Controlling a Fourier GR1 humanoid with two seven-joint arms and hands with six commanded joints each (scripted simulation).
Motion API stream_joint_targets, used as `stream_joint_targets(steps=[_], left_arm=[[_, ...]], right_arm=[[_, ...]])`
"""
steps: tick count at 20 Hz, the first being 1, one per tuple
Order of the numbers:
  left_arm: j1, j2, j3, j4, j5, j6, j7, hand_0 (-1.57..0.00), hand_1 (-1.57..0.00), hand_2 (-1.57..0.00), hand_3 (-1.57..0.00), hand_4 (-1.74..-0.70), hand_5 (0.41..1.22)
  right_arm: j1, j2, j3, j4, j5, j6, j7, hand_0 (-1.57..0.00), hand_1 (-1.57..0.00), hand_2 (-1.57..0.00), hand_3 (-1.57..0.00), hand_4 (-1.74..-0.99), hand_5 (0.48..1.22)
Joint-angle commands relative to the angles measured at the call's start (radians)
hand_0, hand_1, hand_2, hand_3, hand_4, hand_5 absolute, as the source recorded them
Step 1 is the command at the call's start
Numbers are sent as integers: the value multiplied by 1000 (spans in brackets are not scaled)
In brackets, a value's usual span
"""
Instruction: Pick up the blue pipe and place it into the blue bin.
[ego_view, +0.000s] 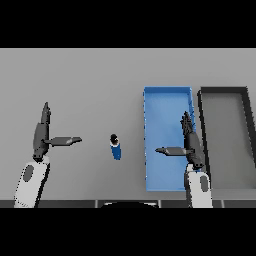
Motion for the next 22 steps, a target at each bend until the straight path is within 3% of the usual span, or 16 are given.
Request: stream_joint_targets(steps=[1, 6, 8, 11, 16, 19, 22], left_arm=[[2, -2, -1, -3, -1, 2, -6, 1, 1, 1, 1, -1006, 586], [21, -13, -21, -40, -14, 19, -6, 1, 1, 1, 1, -1006, 586], [90, 98, -64, -60, -25, -147, -112, 1, 1, 1, 1, -1011, 588], [95, 151, -80, -63, -31, -219, -138, 1, 1, 1, 1, -1010, 589], [112, 173, -93, -93, 8, -295, -165, 1, 1, 1, 1, -1023, 594], [125, 202, -143, -131, -8, -361, -153, 1, 1, 1, 1, -1024, 573], [116, 216, -193, -170, -12, -413, -90, 1, 1, 1, 1, -1040, 532]], right_arm=[[3, -1, -1, -2, -1, 1, -2, 1, 1, 1, 1, -1222, 603], [31, -27, -17, -23, -25, 21, -14, 1, 1, 1, 1, -1222, 603], [94, -111, 32, -79, 50, 73, -107, 1, 1, 1, 1, -1227, 603], [120, -139, 65, -120, 88, 92, -94, 1, 1, 1, 1, -1232, 599], [111, -143, 76, -134, 113, 80, -52, 1, 1, 1, 1, -1218, 589], [122, -148, 81, -144, 113, 87, -79, 1, 1, 1, 1, -1220, 589], [124, -155, 82, -145, 113, 97, -113, 1, 1, 1, 1, -1225, 603]])
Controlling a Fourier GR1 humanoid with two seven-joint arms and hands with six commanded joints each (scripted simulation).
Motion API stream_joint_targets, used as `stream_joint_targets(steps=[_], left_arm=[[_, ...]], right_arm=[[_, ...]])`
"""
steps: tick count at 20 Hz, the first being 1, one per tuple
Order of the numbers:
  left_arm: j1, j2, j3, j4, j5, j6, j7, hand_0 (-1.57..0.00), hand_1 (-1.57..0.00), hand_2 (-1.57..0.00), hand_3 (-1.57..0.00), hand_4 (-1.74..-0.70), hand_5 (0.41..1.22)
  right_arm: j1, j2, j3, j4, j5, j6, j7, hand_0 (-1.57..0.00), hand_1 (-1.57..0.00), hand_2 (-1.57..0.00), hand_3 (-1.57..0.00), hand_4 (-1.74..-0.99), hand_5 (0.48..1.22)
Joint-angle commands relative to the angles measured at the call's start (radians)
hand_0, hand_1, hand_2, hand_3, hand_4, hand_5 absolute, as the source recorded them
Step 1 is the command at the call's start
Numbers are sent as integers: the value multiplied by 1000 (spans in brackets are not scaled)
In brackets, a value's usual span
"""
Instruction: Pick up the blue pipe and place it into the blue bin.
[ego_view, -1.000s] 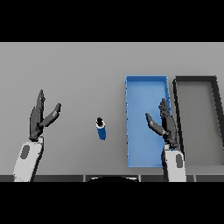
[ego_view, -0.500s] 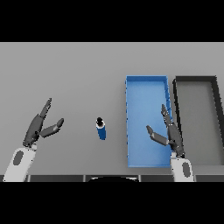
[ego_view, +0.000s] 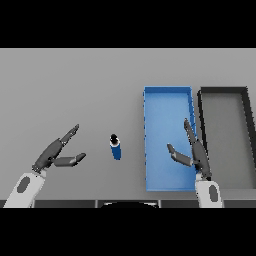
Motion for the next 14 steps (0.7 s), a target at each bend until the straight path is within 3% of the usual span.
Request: stream_joint_targets(steps=[1, 3, 14], left_arm=[[-7, -7, -19, -4, -5, -10, 21, 1, 1, 1, 1, -1052, 513], [-14, -22, -61, -39, -13, -24, 63, 1, 1, 1, 1, -1076, 488], [-99, -204, -200, 48, -116, -36, 83, 1, 1, 1, 1, -1117, 446]], right_arm=[[-6, -2, -4, 7, -2, 0, 15, 1, 1, 1, 1, -1229, 606], [-10, -3, -9, 16, -6, 1, 3, 1, 1, 1, 1, -1239, 606], [7, 8, -8, -1, -14, 2, 14, 1, 1, 1, 1, -1275, 615]])
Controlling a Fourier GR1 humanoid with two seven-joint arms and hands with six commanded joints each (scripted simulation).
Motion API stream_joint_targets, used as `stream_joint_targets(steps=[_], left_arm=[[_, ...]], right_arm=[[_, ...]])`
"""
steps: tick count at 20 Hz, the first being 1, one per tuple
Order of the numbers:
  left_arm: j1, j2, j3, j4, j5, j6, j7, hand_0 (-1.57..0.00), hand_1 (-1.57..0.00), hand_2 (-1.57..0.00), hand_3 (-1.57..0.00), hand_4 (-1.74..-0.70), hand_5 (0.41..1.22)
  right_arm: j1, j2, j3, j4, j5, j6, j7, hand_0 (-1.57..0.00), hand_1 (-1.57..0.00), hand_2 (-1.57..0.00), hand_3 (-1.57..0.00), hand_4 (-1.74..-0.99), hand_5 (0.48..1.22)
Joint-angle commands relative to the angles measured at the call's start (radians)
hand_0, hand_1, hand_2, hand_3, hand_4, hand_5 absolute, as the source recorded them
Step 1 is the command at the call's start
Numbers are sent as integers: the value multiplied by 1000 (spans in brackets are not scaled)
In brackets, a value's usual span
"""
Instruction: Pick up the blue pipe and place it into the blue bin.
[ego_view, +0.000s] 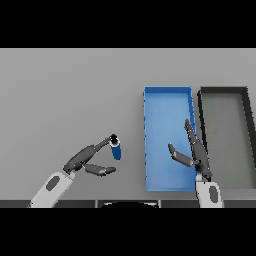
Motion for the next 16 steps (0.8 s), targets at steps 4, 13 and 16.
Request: stream_joint_targets(steps=[4, 13, 16], left_arm=[[-48, -77, -13, 91, 12, -24, 1, 1, 1, 1, 1, -1117, 448], [-131, -230, -3, 251, 8, 2, -87, -17, -160, -290, -255, -1208, 607], [-124, -274, 9, 273, 34, 21, -82, -668, -788, -873, -875, -1419, 906]], right_arm=[[17, 1, -4, -7, -10, 5, -21, 1, 1, 1, 1, -1274, 605], [23, 2, -3, -15, -3, -1, -15, 1, 1, 1, 1, -1261, 600], [21, 6, -2, -19, -2, -4, -8, 1, 1, 1, 1, -1259, 605]])
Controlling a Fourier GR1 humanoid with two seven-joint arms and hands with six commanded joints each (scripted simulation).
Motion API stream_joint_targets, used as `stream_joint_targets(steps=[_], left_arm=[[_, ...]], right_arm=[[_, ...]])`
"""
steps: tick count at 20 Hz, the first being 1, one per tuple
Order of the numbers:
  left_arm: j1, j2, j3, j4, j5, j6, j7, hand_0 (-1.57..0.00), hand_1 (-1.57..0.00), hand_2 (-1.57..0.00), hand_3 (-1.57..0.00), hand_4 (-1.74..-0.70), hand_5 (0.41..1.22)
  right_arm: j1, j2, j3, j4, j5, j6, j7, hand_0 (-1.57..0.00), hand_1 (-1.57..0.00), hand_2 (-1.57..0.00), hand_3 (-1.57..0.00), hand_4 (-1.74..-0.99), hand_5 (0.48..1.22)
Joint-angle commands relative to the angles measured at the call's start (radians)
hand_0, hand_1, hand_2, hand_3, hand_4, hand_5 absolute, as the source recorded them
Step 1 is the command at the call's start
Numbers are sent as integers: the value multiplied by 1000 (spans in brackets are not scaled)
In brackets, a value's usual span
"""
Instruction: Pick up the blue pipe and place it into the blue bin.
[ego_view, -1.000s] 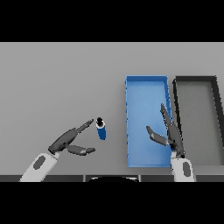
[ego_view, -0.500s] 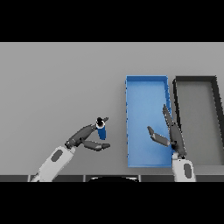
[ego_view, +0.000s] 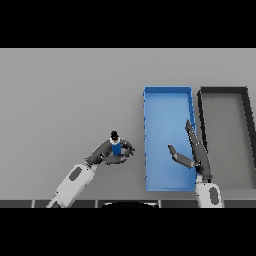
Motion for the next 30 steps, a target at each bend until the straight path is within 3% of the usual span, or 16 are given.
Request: stream_joint_targets(steps=[1, 4, 5, 9, 14, 20, 22, 26, 30], left_arm=[[-2, -3, 6, 2, -1, 9, -13, -849, -945, -1013, -1003, -1481, 969], [14, -9, -18, -10, -26, 24, -53, -1201, -1250, -1285, -1215, -1604, 1092], [23, -9, -30, -12, -45, 41, -89, -1275, -1314, -1342, -1265, -1629, 1118], [18, -21, -37, -50, -47, 59, -114, -1450, -1466, -1477, -1386, -1690, 1179], [-29, -29, -47, -166, -25, 57, -94, -1531, -1537, -1540, -1439, -1717, 1207], [-73, -17, -58, -256, 2, 32, 28, -1561, -1562, -1563, -1445, -1726, 1217], [-61, -7, -69, -272, -6, 25, 29, -1564, -1565, -1566, -1442, -1727, 1219], [-75, -20, -66, -275, 6, 22, 63, -1568, -1569, -1569, -1443, -1729, 1219], [-58, -11, -75, -276, -11, 20, 52, -1570, -1570, -1570, -1443, -1731, 1220]], right_arm=[[-4, 3, 5, 1, 6, -2, 4, 1, 1, 1, 1, -1261, 609], [-9, -5, -3, -2, -4, 3, 6, 1, 1, 1, 1, -1260, 614], [-20, 1, 2, 12, 4, -1, 19, 1, 1, 1, 1, -1258, 615], [-19, -17, -7, 22, 2, 10, -3, 1, 1, 1, 1, -1245, 621], [-13, -12, -2, 12, 22, -6, 6, 1, 1, 1, 1, -1228, 629], [-10, -28, -13, 26, 12, 8, -28, 1, 1, 1, 1, -1208, 640], [4, -24, -5, 10, 23, 4, -46, 1, 1, 1, 1, -1189, 631], [9, 6, -1, 43, -6, 20, -33, 1, 1, 1, 1, -1174, 629], [-4, 22, -16, 88, -46, 39, -49, 1, 1, 1, 1, -1209, 623]])
